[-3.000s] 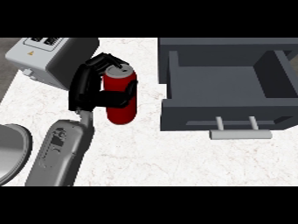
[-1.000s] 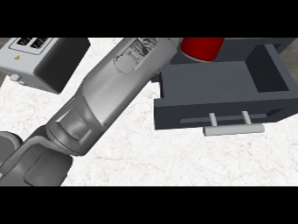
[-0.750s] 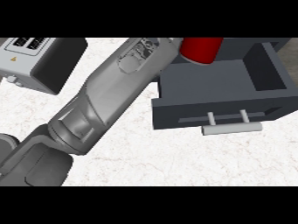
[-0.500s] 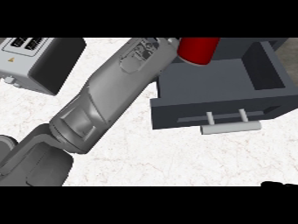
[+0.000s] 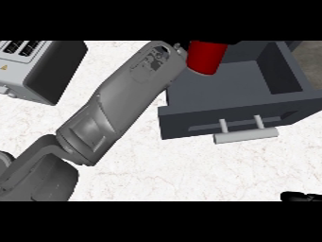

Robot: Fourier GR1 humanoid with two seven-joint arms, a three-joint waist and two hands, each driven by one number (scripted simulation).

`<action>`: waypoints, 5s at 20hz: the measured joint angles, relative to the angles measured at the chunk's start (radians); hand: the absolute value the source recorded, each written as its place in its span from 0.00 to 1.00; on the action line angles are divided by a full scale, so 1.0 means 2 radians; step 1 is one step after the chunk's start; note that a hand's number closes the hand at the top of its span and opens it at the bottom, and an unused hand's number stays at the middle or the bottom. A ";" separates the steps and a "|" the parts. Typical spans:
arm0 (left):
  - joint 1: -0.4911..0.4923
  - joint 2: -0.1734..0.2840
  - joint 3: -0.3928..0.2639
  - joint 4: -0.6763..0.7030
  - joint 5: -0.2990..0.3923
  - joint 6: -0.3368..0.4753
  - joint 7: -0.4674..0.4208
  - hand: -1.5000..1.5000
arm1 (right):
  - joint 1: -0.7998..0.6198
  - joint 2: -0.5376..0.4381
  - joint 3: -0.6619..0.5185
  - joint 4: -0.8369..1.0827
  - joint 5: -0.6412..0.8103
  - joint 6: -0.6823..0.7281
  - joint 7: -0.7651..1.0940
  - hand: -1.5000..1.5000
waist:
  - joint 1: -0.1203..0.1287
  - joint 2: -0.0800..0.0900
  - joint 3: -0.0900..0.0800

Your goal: Pick up the can, place it into the drawer and close the drawer

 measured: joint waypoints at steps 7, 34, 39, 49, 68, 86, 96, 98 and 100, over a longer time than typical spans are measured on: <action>0.013 0.000 -0.028 0.012 0.012 0.021 -0.015 0.00 | -0.008 -0.002 0.003 0.005 0.003 0.001 -0.006 0.00 | -0.004 0.001 0.000; 0.028 0.000 -0.036 -0.009 0.104 0.084 -0.058 0.00 | -0.020 -0.058 0.049 -0.047 0.164 0.006 -0.061 0.00 | 0.002 0.000 -0.001; 0.021 0.000 -0.035 -0.019 0.117 0.096 -0.067 0.00 | -0.031 -0.077 0.076 -0.036 0.253 -0.005 -0.074 0.00 | 0.016 -0.003 -0.001; 0.011 0.001 -0.034 -0.023 0.115 0.098 -0.057 0.00 | -0.085 -0.098 0.154 0.069 0.450 -0.051 -0.081 0.00 | 0.047 -0.009 -0.001; 0.077 0.120 -0.043 -0.188 0.065 0.086 0.062 0.00 | -0.216 -0.060 0.139 0.387 0.588 -0.241 -0.128 0.00 | 0.074 -0.022 -0.010; 0.171 0.214 -0.052 -0.348 0.042 0.076 0.133 0.00 | -0.403 -0.070 0.061 0.674 0.644 -0.399 -0.140 0.00 | 0.091 -0.016 -0.009; 0.242 0.242 -0.051 -0.425 0.024 0.077 0.136 0.00 | -0.505 -0.068 0.025 0.827 0.649 -0.467 -0.130 0.00 | 0.093 -0.009 -0.002; 0.252 0.243 -0.052 -0.432 0.021 0.079 0.136 0.00 | -0.521 -0.070 0.021 0.843 0.650 -0.477 -0.126 0.00 | 0.093 -0.009 -0.002; 0.264 0.246 -0.050 -0.442 0.019 0.076 0.132 0.00 | -0.538 -0.076 0.017 0.863 0.651 -0.478 -0.126 0.00 | 0.095 -0.008 -0.003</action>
